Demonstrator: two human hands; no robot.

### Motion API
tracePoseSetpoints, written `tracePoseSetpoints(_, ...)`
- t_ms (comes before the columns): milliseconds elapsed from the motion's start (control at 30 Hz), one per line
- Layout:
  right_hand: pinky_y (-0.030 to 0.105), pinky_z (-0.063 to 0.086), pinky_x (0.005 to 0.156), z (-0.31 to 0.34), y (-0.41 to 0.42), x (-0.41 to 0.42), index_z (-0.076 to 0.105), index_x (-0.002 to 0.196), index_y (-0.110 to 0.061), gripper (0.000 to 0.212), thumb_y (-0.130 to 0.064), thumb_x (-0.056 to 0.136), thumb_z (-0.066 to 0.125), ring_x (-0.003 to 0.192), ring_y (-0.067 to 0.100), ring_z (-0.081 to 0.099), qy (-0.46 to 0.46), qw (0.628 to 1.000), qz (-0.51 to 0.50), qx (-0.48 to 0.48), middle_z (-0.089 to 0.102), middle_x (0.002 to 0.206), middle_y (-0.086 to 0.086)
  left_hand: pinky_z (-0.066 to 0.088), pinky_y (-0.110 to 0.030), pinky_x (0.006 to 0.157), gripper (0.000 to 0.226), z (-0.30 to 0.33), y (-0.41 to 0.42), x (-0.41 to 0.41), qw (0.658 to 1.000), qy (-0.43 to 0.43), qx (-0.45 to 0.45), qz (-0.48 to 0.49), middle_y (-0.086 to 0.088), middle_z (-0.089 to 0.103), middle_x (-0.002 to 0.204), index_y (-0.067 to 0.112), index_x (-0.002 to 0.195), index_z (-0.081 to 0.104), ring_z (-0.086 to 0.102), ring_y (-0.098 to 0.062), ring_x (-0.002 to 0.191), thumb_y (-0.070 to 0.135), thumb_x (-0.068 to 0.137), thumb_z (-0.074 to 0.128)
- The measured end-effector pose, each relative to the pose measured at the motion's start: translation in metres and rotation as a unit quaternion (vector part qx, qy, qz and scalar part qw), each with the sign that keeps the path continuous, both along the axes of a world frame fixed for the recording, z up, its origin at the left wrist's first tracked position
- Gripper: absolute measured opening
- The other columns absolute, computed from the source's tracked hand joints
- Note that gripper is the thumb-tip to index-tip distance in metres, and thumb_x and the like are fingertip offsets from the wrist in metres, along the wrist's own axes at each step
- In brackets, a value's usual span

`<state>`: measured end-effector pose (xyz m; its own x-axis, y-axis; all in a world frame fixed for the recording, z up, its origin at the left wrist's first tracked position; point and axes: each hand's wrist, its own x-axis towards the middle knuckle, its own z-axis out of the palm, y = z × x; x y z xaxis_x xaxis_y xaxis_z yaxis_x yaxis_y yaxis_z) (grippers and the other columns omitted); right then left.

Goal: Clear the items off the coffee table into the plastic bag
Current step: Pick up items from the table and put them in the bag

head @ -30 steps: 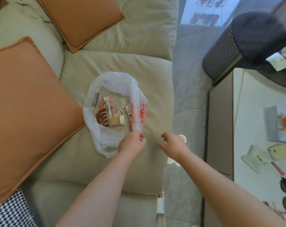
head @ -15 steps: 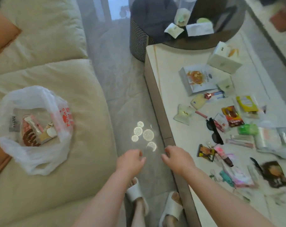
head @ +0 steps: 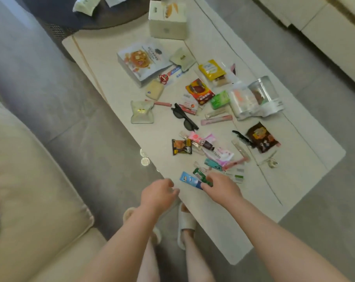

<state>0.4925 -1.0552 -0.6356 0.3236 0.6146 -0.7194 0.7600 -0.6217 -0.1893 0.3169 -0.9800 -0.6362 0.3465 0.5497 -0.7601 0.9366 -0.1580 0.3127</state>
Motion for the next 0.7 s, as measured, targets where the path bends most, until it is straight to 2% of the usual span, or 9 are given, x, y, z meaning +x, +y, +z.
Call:
tracePoseSetpoints(100,0.034,0.051,0.076,-0.012,-0.033,0.029,0.058,0.113,-0.018,0.034,-0.042,0.090,0.050,0.099,0.023,0.060,-0.002,0.999,-0.049,-0.013,0.063,0.110,0.003,0.049,-0.030,0.086,0.040,-0.010,-0.018,0.032,0.999,0.006,-0.009,-0.035,0.006,0.063,0.119,0.027,0.124,0.056,0.058,-0.015,0.111,0.049,0.092,0.047)
tracePoseSetpoints(167,0.034,0.050,0.084,-0.022,-0.053,0.044,0.054,0.123,-0.018,0.040,-0.041,0.090,0.050,0.108,0.023,0.058,0.002,0.996,-0.086,-0.022,0.061,0.120,0.002,0.050,-0.031,0.084,0.043,-0.019,-0.028,0.050,0.998,0.005,-0.016,-0.055,0.006,0.062,0.117,0.027,0.123,0.057,0.058,-0.015,0.108,0.054,0.090,0.050)
tracePoseSetpoints(267,0.035,0.050,0.087,-0.041,-0.077,0.062,0.048,0.132,-0.020,0.046,-0.041,0.091,0.050,0.112,0.022,0.057,0.003,0.993,-0.110,-0.033,0.058,0.127,0.000,0.050,-0.033,0.085,0.047,-0.037,-0.039,0.069,0.995,-0.003,-0.005,-0.103,0.004,0.060,0.119,0.027,0.122,0.058,0.056,-0.016,0.109,0.057,0.086,0.055)
tracePoseSetpoints(400,0.036,0.050,0.088,-0.068,-0.088,0.074,0.049,0.131,-0.021,0.044,-0.038,0.091,0.053,0.113,0.022,0.055,0.005,0.992,-0.120,-0.028,0.058,0.126,-0.001,0.043,-0.034,0.088,0.044,-0.066,-0.040,0.089,0.986,-0.002,0.026,-0.166,-0.001,0.054,0.124,0.026,0.125,0.055,0.046,-0.023,0.116,0.049,0.088,0.058)
tracePoseSetpoints(600,0.033,0.042,0.093,-0.109,-0.073,0.062,0.051,0.127,-0.021,0.036,-0.031,0.092,0.055,0.118,0.021,0.046,-0.003,0.999,-0.030,0.022,0.055,0.128,-0.002,0.043,-0.034,0.088,0.037,-0.113,-0.035,0.107,0.954,-0.002,0.095,-0.285,-0.003,0.049,0.124,0.021,0.123,0.053,0.043,-0.025,0.113,0.035,0.089,0.058)
tracePoseSetpoints(700,0.032,0.042,0.091,-0.127,-0.068,0.045,0.055,0.118,-0.020,0.032,-0.032,0.089,0.060,0.112,0.021,0.049,-0.041,0.997,0.021,0.058,0.056,0.119,-0.002,0.040,-0.034,0.085,0.029,-0.133,-0.034,0.108,0.942,0.005,0.118,-0.314,-0.004,0.048,0.124,0.019,0.119,0.053,0.042,-0.026,0.113,0.029,0.091,0.054)
